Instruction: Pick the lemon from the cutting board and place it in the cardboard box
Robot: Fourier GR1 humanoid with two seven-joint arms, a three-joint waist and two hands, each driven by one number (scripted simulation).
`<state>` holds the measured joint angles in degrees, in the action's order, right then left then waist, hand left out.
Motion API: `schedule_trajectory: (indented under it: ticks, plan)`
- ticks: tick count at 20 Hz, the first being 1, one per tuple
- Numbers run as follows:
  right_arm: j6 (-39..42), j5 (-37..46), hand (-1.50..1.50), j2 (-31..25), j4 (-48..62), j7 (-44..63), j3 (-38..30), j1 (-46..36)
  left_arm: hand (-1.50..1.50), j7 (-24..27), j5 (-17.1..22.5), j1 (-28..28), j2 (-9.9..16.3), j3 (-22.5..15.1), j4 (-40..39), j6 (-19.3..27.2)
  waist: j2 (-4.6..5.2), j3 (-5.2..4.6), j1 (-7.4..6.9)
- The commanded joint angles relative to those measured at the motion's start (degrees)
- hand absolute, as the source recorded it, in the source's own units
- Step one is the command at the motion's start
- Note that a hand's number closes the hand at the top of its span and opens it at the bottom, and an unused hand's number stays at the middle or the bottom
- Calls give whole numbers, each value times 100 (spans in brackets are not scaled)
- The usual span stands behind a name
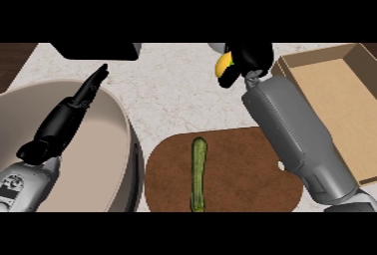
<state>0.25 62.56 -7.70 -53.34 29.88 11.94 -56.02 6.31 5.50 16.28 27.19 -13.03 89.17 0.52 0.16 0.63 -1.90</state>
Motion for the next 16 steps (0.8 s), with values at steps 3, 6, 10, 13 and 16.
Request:
schedule_trajectory:
  ticks: [3,6,10,13,16]
  plan:
    - [-821,341,150,-4,198,1007,-565,-680,0,-214,-71,-185,-89,-47,-162,1,16,-64,85]
    - [-1136,244,150,-432,71,1195,-1047,-690,0,23,-20,-150,-15,119,-343,-80,14,-64,177]
    - [-1135,313,150,-890,72,1452,-1352,-629,0,-63,-117,-484,-133,10,-76,81,-14,-63,165]
    - [-1516,411,150,-982,509,1623,-1601,-879,0,82,177,-222,52,286,-383,-346,27,-66,113]
    - [-1540,207,150,-1424,482,1246,-1848,-506,0,-73,-90,-93,-134,155,-365,-111,9,-62,183]
